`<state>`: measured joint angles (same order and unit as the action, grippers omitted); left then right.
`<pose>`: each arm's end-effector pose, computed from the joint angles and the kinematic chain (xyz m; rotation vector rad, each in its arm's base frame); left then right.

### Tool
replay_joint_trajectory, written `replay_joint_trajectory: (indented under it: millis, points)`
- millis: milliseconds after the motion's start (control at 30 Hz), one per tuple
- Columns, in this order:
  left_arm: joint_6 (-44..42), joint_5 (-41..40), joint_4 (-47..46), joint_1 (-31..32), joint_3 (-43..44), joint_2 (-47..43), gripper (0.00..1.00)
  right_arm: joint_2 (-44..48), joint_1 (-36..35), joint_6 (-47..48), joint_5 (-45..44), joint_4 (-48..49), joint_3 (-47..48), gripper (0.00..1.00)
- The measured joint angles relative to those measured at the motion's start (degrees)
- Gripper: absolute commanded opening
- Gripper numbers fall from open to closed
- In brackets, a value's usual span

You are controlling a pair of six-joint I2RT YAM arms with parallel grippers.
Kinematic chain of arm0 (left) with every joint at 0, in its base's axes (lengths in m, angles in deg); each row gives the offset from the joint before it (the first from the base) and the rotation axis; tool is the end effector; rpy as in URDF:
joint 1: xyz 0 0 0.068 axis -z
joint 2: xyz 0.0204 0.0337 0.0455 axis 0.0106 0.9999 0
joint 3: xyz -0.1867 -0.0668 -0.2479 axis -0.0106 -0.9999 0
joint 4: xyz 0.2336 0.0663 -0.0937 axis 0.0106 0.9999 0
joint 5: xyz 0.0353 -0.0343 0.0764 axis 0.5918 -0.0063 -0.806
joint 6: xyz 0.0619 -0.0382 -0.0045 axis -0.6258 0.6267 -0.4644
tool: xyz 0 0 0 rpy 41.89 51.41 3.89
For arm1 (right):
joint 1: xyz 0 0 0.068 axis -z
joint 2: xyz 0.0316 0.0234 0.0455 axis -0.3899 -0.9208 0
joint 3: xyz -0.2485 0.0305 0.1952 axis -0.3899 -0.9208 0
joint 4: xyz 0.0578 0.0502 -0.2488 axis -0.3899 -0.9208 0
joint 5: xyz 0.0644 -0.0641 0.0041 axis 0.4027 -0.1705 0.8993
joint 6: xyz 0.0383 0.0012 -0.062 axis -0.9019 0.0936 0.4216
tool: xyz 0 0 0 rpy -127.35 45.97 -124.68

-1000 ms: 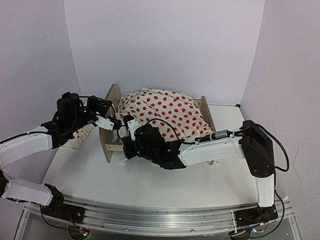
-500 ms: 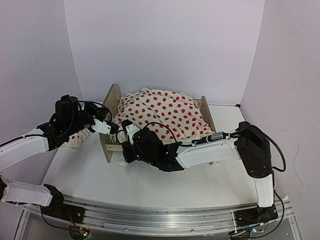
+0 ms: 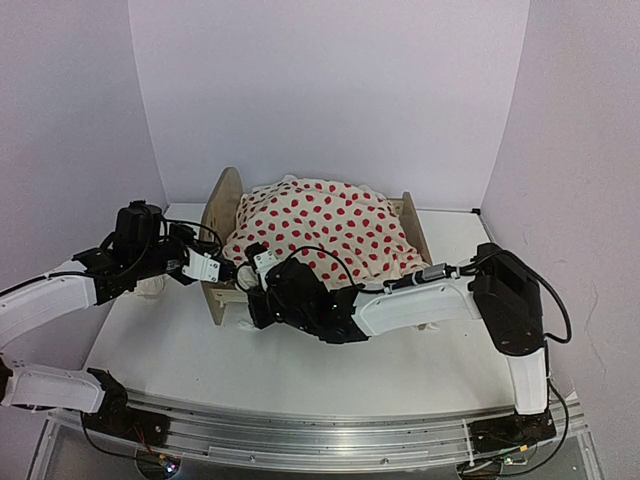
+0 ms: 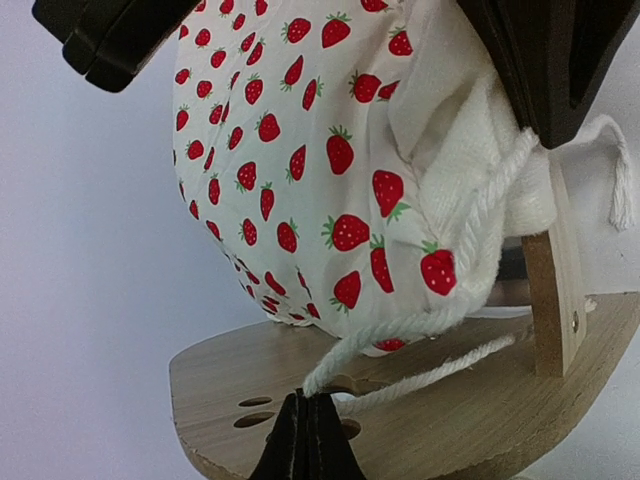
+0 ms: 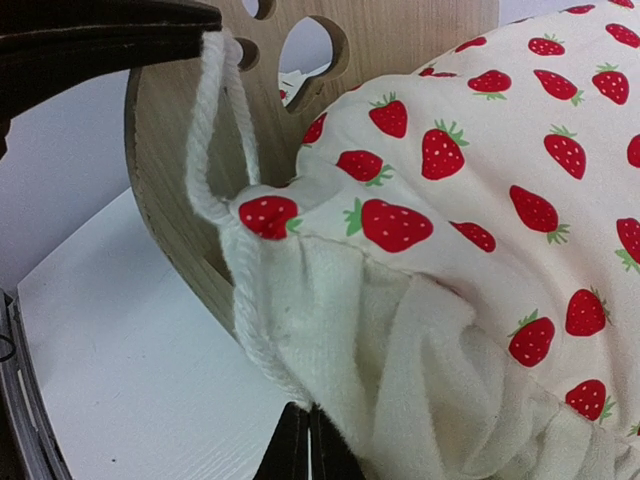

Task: Set up the pet bed

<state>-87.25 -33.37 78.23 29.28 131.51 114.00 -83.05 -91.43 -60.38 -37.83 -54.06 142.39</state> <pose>0.2070 -0.1250 0.3094 1.8054 0.9621 0.5918 0.2188 0.4914 0.2323 -0.6250 1.8479 0.6093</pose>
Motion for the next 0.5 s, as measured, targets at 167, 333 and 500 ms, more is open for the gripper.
replay_joint_trajectory:
  millis: [167, 333, 500]
  points:
    - [4.37, 1.74, -0.25, 0.0, 0.0, 1.41, 0.25, -0.19, 0.34, -0.78, -0.14, -0.38, -0.16, 0.0]
    - [9.29, 3.15, 3.25, 0.0, 0.38, 2.09, 0.54, -0.21, 0.31, -0.92, -0.11, -0.66, -0.26, 0.0]
    - [14.36, 5.27, 13.97, -0.08, 5.09, 3.61, 0.71, -0.24, 0.26, -0.9, 0.01, -0.61, -0.31, 0.0]
